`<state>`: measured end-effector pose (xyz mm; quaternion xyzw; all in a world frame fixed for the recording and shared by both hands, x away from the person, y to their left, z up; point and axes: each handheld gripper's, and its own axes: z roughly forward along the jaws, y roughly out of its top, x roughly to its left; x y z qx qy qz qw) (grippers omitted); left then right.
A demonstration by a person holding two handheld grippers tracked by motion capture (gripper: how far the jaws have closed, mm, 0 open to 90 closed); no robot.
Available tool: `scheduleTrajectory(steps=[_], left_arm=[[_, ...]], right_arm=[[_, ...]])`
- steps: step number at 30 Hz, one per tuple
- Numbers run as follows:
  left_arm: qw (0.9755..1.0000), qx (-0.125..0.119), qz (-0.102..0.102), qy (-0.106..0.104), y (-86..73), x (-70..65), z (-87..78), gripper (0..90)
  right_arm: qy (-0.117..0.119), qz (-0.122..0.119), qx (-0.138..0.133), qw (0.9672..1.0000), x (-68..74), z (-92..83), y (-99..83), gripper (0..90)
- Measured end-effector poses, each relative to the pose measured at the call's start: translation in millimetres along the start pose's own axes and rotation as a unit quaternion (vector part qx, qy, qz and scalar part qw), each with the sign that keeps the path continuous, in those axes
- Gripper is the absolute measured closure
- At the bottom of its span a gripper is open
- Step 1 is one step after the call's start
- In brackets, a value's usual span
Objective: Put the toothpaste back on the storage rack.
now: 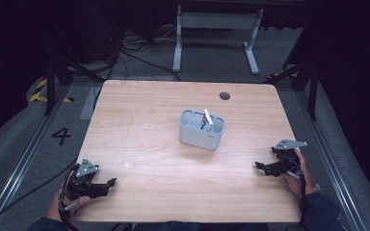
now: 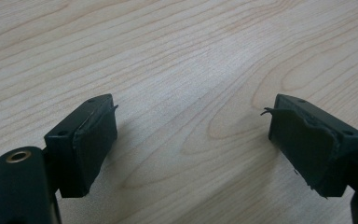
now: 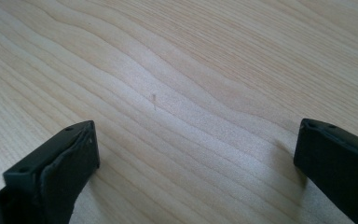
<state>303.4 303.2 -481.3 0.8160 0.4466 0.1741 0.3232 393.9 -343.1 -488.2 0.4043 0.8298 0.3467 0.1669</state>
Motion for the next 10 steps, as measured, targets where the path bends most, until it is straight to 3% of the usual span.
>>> scheduleTrajectory(steps=[10], left_arm=[[0.9999, 0.002, -0.007, 0.010, 2.9, -2.2, 3.2, 13.4]], right_arm=[[0.001, 0.000, 0.000, 1.0000, -0.1, 0.0, 0.0, 0.1]])
